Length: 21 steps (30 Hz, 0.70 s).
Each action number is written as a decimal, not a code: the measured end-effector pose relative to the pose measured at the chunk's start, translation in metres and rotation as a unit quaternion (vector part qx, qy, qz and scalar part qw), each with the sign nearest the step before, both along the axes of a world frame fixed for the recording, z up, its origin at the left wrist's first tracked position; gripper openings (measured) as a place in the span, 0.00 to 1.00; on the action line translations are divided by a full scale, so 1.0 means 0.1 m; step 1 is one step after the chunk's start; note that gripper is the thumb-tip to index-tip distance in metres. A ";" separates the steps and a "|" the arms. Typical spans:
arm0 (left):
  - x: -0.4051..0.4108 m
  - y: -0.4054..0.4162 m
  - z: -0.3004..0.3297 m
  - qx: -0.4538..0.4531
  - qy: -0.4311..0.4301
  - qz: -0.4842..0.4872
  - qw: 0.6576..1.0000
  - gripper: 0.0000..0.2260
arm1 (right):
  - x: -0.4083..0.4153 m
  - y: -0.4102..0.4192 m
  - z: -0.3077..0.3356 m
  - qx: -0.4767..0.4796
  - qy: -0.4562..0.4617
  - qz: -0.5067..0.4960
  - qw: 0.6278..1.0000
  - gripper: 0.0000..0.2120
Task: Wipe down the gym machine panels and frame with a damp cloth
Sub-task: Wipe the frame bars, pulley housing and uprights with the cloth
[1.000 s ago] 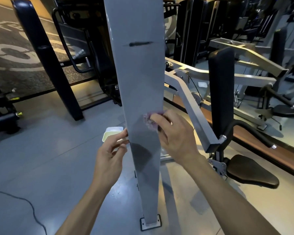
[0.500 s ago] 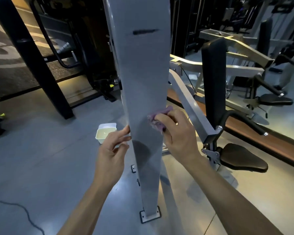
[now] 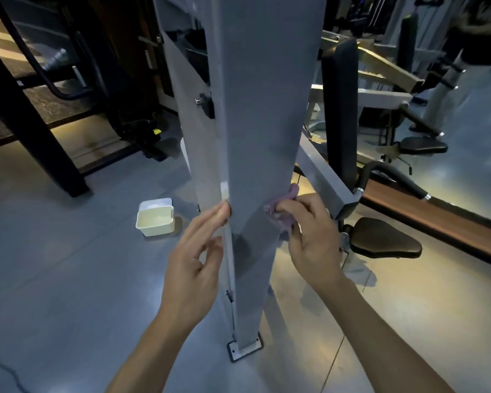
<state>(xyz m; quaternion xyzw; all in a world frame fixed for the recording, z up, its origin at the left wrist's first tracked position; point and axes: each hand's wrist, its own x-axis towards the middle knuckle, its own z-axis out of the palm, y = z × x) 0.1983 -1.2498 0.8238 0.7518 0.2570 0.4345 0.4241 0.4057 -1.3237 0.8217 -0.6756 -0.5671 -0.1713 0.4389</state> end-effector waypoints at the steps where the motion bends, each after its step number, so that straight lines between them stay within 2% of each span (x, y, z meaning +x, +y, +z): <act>1: -0.03 0.00 -0.04 0.006 0.001 -0.004 1.000 0.25 | -0.02 -0.01 -0.15 -0.007 0.000 0.008 1.000 0.14; 4: -0.09 0.06 -0.26 -0.005 0.011 -0.003 1.000 0.26 | 0.05 -0.08 -0.65 -0.065 0.015 0.056 0.996 0.16; 6: -0.11 0.11 -0.45 -0.032 0.021 0.014 0.999 0.27 | 0.11 -0.08 -0.70 -0.070 0.039 0.076 0.994 0.19; 10: -0.05 0.16 -0.74 -0.043 0.024 0.020 0.999 0.21 | 0.14 0.05 -0.38 0.046 0.028 0.050 0.997 0.19; 12: 0.02 0.17 -0.87 -0.045 0.017 0.019 0.999 0.21 | 0.14 0.13 -0.52 0.089 0.017 0.035 0.995 0.17; 16: 0.14 0.21 -1.14 -0.024 -0.005 0.009 1.000 0.20 | 0.21 0.12 -1.17 0.064 -0.002 0.086 0.994 0.10; 18: 0.20 0.25 -1.26 0.001 -0.030 0.008 1.000 0.21 | 0.29 0.15 -1.15 0.069 -0.026 0.109 0.991 0.10; 21: 0.30 0.29 -1.40 0.042 -0.073 0.027 0.996 0.21 | 0.33 0.25 -0.85 0.137 -0.037 0.146 0.979 0.11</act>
